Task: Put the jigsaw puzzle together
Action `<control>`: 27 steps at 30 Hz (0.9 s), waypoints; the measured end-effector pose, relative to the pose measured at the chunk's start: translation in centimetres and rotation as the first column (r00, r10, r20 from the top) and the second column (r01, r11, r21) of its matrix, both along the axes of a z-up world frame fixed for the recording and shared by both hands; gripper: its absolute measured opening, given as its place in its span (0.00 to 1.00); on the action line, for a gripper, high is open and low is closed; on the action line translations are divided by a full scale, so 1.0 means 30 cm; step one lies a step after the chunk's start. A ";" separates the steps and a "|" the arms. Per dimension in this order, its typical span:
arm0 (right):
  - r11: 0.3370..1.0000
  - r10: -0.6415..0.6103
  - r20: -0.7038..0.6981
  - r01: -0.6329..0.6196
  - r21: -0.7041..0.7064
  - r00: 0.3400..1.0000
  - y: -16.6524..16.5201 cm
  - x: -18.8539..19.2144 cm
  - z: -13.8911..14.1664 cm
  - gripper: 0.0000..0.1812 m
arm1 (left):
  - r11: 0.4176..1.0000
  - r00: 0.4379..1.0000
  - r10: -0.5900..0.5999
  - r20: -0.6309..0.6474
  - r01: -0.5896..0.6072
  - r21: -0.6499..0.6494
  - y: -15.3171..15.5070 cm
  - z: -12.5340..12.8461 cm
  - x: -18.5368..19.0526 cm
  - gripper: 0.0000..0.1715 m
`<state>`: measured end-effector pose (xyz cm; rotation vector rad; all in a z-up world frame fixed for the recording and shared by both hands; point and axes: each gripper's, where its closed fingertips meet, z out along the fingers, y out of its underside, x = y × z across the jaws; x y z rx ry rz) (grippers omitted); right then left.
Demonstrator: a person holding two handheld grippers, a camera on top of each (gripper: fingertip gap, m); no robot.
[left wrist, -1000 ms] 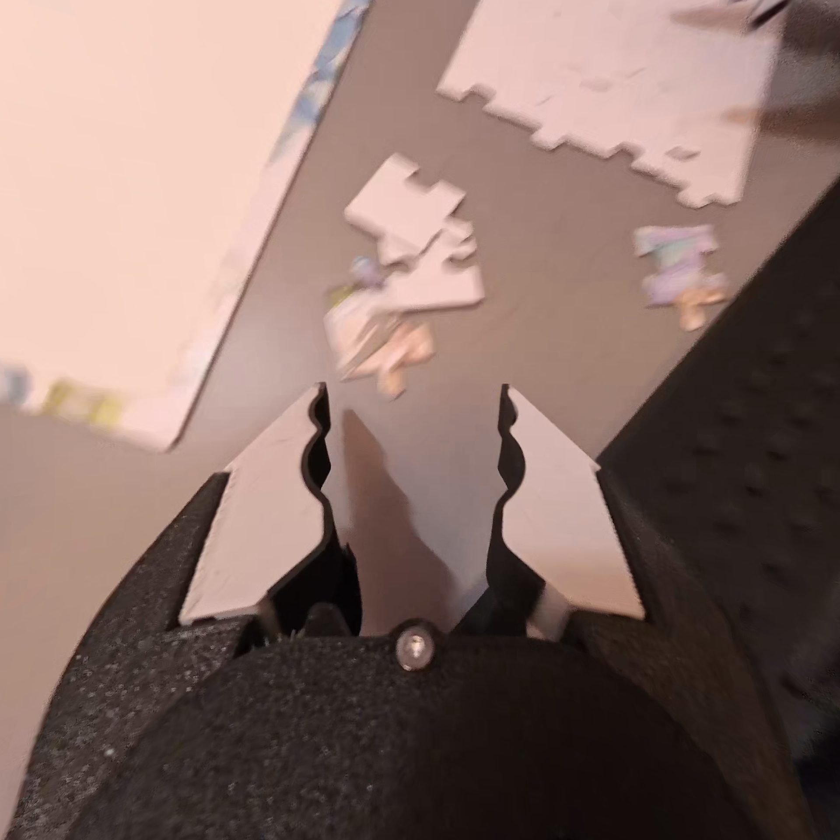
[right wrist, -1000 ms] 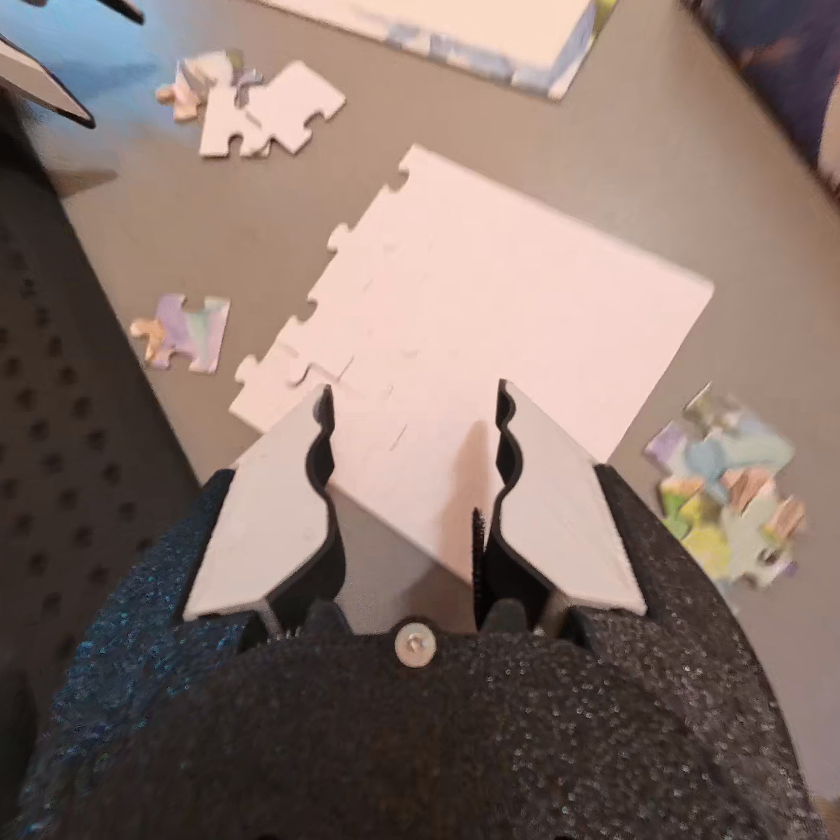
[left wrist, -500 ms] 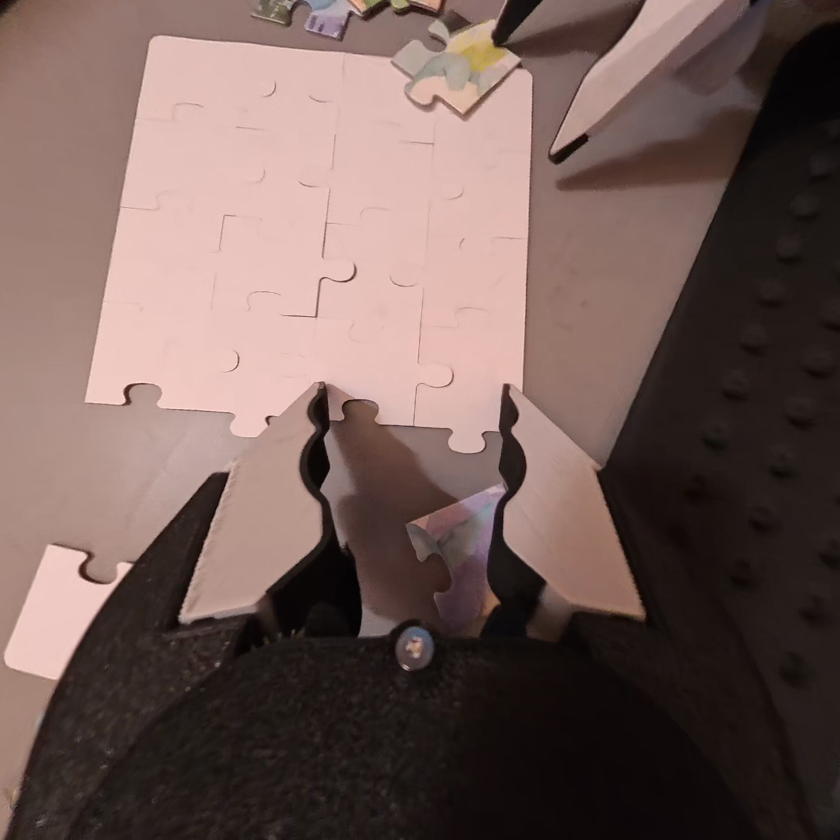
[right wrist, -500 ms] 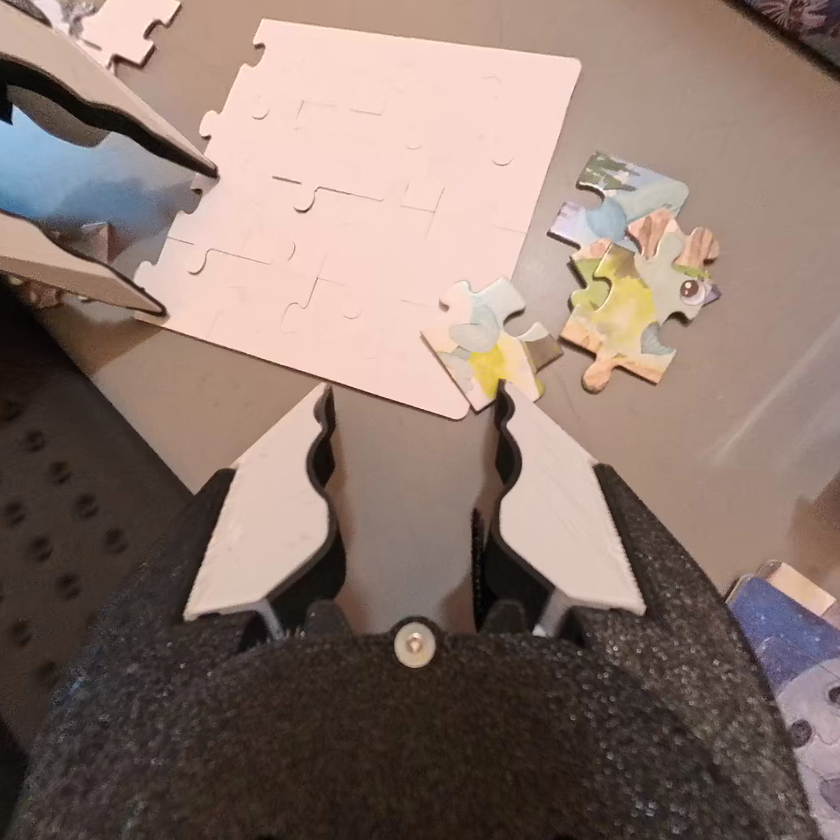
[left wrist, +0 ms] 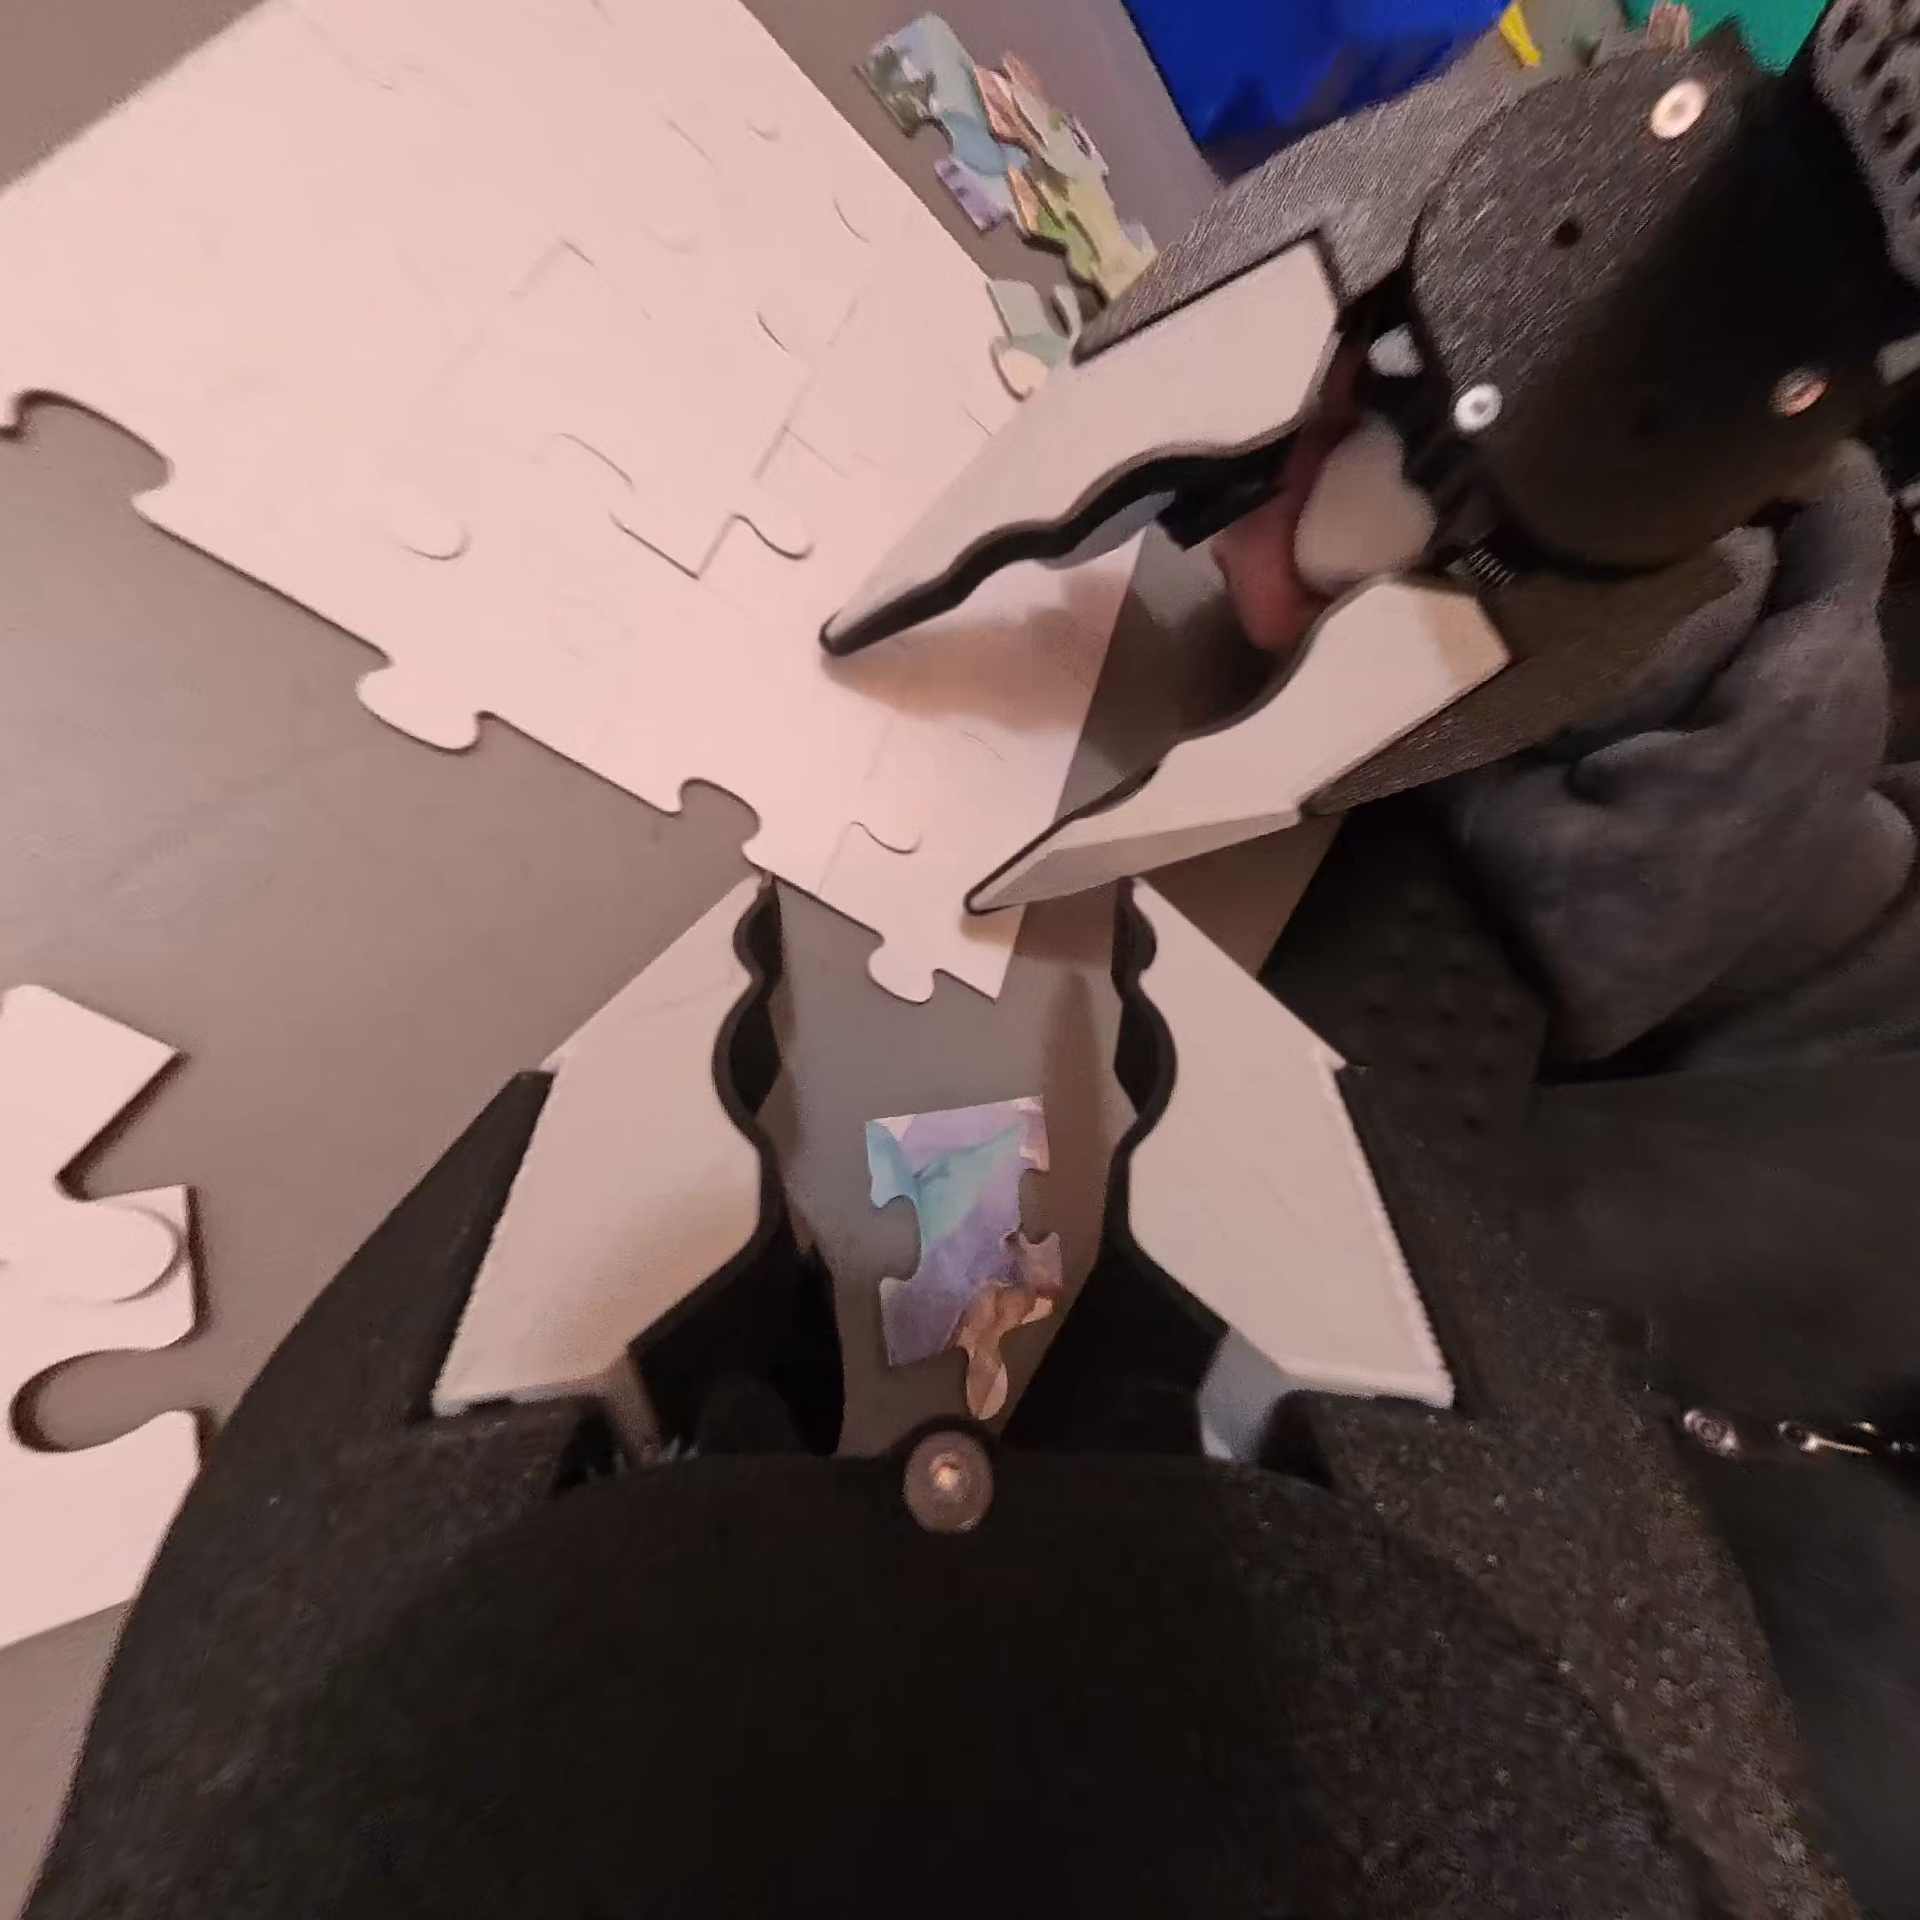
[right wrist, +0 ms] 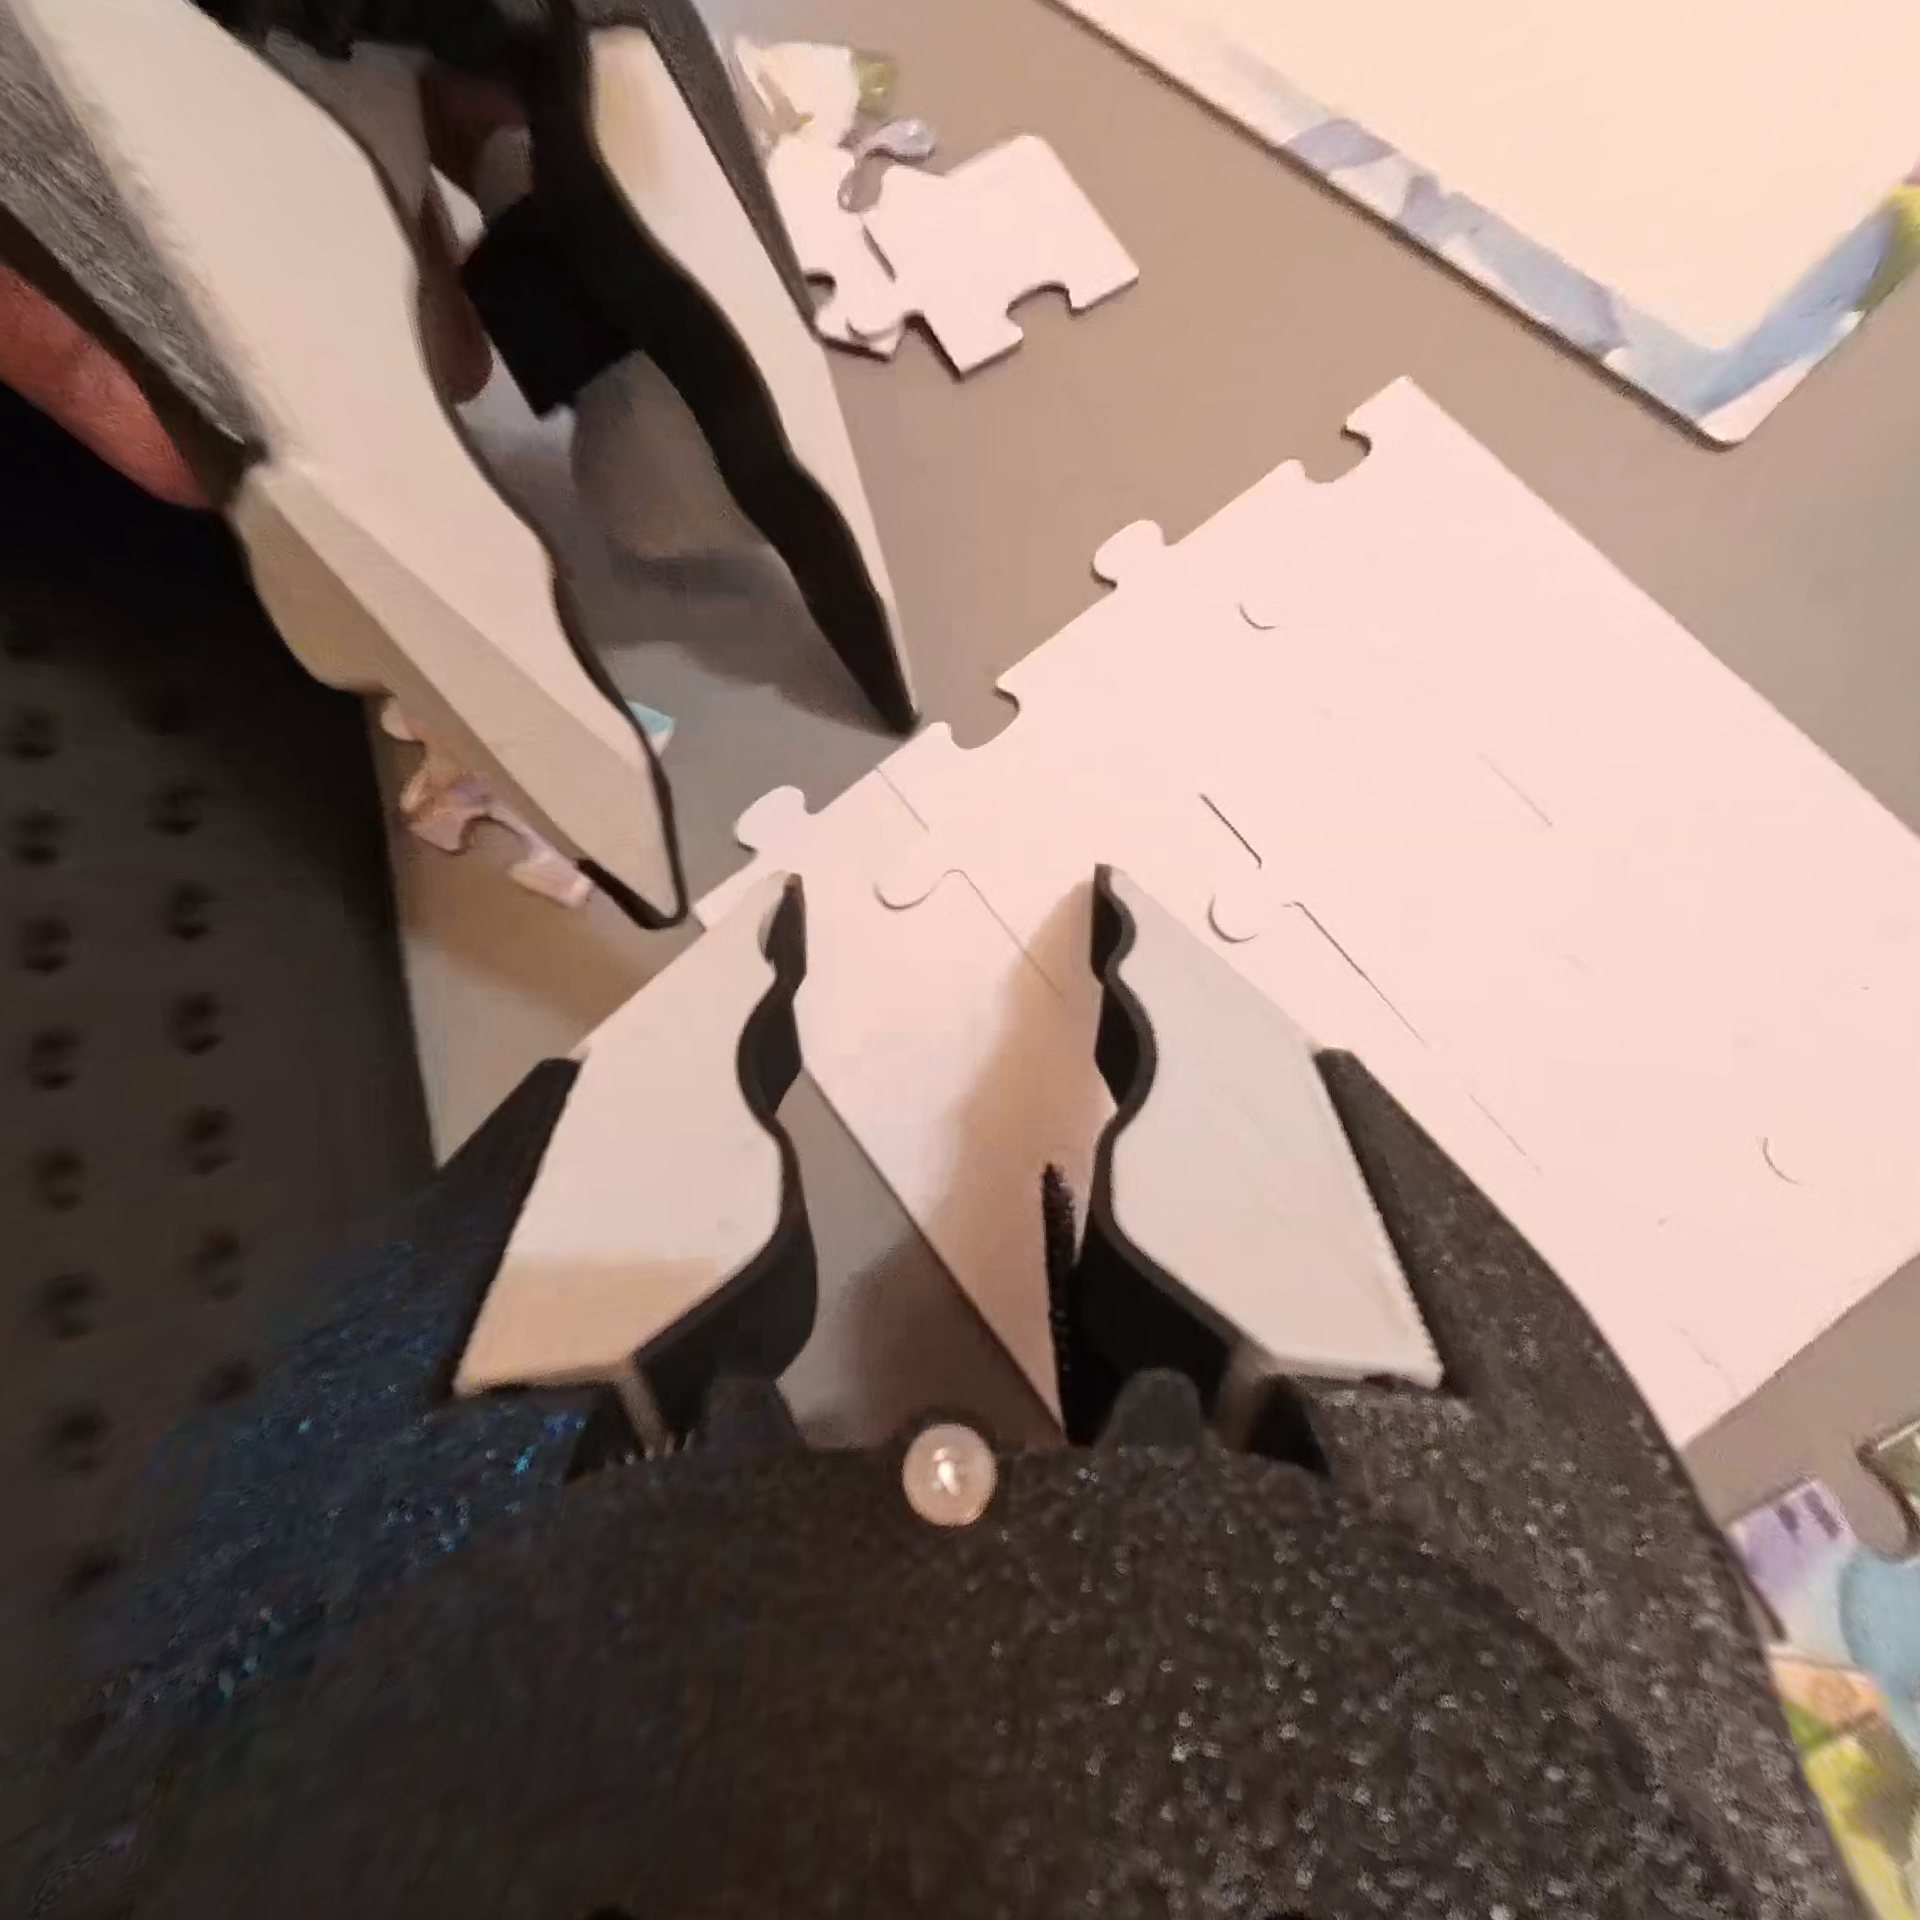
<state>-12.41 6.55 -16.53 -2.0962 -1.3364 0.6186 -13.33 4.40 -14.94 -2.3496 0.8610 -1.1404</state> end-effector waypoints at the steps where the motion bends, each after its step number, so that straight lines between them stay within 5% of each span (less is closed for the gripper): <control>1: 1.000 -0.005 0.014 0.004 0.015 1.000 0.016 0.002 -0.008 0.28 | 1.000 1.000 0.004 0.009 -0.004 0.002 0.004 0.003 -0.004 0.38; 10: 0.989 -0.129 -0.026 0.130 0.069 0.991 0.108 0.063 0.031 0.23 | 0.976 0.982 -0.104 -0.157 0.131 0.174 -0.018 -0.038 0.013 0.26; 27: 0.981 -0.192 0.060 0.190 0.037 0.979 0.178 0.097 -0.011 0.14 | 0.971 0.979 -0.104 -0.176 0.139 0.196 -0.018 -0.043 0.013 0.26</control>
